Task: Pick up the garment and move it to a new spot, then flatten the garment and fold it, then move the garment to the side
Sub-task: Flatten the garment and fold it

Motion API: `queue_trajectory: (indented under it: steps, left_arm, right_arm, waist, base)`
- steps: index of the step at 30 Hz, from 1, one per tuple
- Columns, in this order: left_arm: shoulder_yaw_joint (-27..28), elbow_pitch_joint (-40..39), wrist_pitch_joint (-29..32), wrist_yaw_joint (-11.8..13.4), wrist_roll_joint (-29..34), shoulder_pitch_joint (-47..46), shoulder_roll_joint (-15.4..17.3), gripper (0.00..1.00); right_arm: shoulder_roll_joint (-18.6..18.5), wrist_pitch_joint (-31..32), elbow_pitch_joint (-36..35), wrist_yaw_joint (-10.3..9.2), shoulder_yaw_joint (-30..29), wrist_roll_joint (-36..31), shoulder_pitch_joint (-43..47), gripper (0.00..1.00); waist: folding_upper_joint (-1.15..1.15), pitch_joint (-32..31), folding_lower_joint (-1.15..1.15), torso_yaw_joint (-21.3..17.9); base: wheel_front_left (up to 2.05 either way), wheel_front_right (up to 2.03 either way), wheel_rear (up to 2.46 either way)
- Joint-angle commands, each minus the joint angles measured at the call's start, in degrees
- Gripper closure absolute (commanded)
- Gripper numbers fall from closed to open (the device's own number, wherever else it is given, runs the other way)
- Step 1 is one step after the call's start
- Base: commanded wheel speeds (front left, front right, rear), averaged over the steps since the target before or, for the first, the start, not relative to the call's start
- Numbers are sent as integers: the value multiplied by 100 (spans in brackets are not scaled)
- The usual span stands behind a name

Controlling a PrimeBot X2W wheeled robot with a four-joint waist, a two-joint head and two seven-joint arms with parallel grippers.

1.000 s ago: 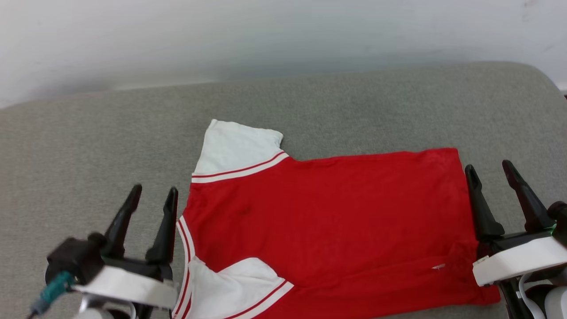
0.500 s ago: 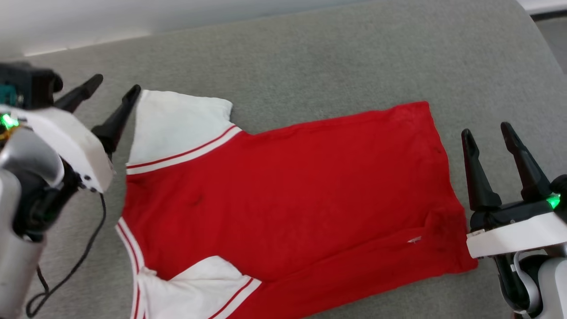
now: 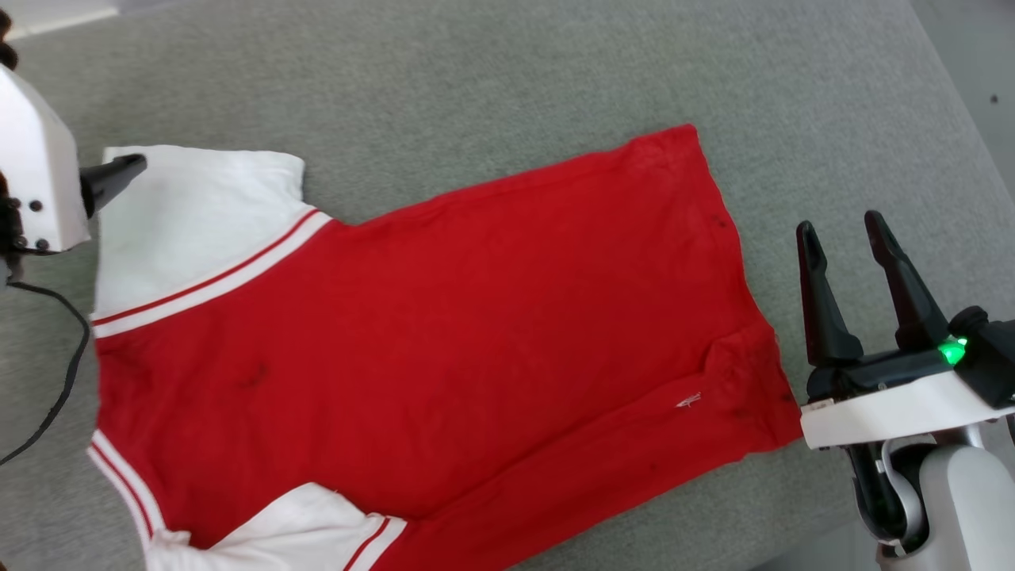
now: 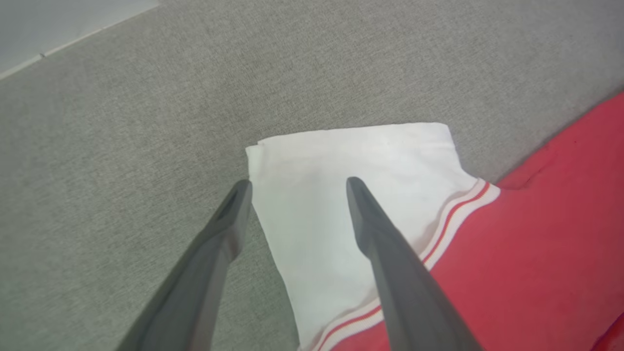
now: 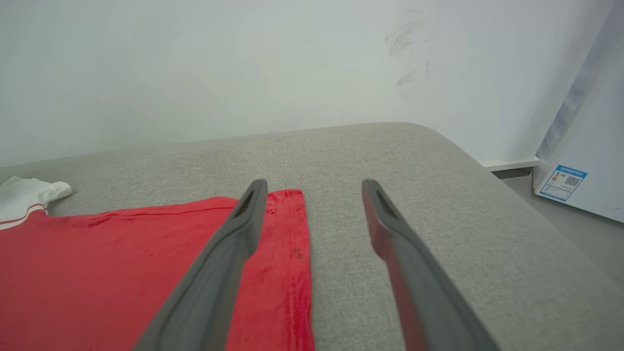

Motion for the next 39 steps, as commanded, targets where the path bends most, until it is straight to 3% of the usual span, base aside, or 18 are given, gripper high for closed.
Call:
queue_trajectory:
  steps: [1,7,14,15,16,25,30,38,39]
  left_arm:
    - [11,157,238,123,-86,-95,48,0]
    - [-79,482,549,187,51,-246,281,0]
    - [-280,761,550,13,114,-318,144,3]
    - [-345,759,521,-63,121,-309,110,62]
    - [-408,761,509,-132,105,-303,86,100]
    - [-518,996,-636,-316,203,-379,-220,100]
    - [-909,699,-1534,-347,203,-368,-337,100]
    - [-1447,-311,-2200,-347,-87,-89,-66,100]
    - [-1540,-815,-2378,-348,-69,69,65,100]
  right_arm:
    - [65,-62,42,-4,10,32,-126,0]
    - [113,-187,89,-4,124,95,-236,0]
    - [13,-252,117,-4,78,126,-315,0]
    - [4,-256,121,-4,84,114,-321,0]
    - [-1,-261,124,-4,76,105,-337,0]
    - [-213,-25,101,-4,-19,34,-365,0]
    - [-619,629,106,-4,-109,29,-329,0]
    - [-1678,2735,-40,-4,365,631,-736,0]
    - [-2061,3701,-28,-4,517,1009,-1030,0]
  waist:
    - [0,165,-1,-155]
    - [0,405,-1,-311]
    - [0,593,-1,-308]
    - [0,605,-1,-295]
    - [0,614,-1,-277]
    - [0,262,-1,7]
    - [0,-176,-1,326]
    - [0,-604,-1,858]
    - [0,-597,-1,1063]
  base:
    - [0,0,0]
    - [0,0,0]
    - [0,0,0]
    - [0,0,0]
    - [0,0,0]
    - [0,0,0]
    - [0,0,0]
    - [0,0,0]
    - [0,0,0]
